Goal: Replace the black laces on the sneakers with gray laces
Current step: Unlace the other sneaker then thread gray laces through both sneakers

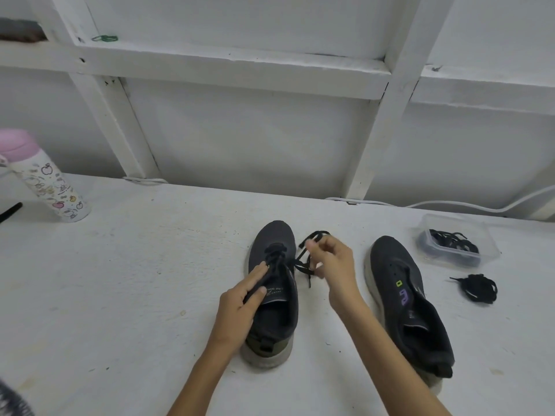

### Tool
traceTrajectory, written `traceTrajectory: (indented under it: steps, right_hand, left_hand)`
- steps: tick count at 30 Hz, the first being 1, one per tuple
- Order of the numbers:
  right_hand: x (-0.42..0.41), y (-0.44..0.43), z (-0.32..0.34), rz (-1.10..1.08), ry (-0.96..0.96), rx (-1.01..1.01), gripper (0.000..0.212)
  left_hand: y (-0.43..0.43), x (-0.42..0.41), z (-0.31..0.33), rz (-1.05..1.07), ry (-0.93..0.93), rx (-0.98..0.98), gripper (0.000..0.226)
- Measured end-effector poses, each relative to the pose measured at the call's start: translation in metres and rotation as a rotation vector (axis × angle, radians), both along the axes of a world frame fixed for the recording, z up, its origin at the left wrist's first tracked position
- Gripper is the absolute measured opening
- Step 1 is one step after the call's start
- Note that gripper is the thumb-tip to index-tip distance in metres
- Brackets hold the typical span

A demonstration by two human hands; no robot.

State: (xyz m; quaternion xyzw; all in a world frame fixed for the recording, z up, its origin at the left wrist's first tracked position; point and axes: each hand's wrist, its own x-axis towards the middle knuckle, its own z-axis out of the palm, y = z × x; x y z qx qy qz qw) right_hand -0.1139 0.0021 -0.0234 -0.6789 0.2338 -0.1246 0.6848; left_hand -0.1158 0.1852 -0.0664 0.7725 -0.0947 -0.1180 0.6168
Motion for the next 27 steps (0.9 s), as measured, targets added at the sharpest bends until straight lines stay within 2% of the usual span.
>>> traceTrajectory:
  steps: [2, 5, 10, 15, 21, 23, 27]
  right_hand:
    - [0.001, -0.001, 0.001, -0.045, -0.021, 0.1, 0.025]
    - [-0.003, 0.009, -0.006, 0.012, 0.006, 0.162, 0.02]
    - [-0.016, 0.023, -0.013, 0.229, 0.061, 0.058, 0.025]
    - [-0.013, 0.023, -0.023, 0.18, 0.059, -0.041, 0.033]
    - [-0.012, 0.034, -0.031, 0.118, 0.11, -0.132, 0.029]
    - [-0.012, 0.036, -0.03, 0.11, 0.138, -0.208, 0.029]
    - [-0.014, 0.037, -0.03, 0.09, 0.128, -0.253, 0.031]
  left_hand:
    - [-0.001, 0.0, 0.0, 0.001, 0.0, 0.009, 0.043]
    - [-0.002, 0.0, 0.0, 0.007, 0.0, 0.011, 0.044]
    - [-0.002, -0.001, 0.001, 0.001, -0.023, 0.02, 0.044]
    - [-0.002, -0.001, 0.0, 0.008, -0.024, 0.023, 0.044]
    - [-0.002, 0.0, 0.004, 0.006, -0.058, 0.058, 0.042]
    - [-0.002, 0.001, 0.009, 0.022, -0.138, 0.099, 0.041]
    - [-0.01, 0.008, 0.023, -0.018, -0.438, 0.271, 0.031]
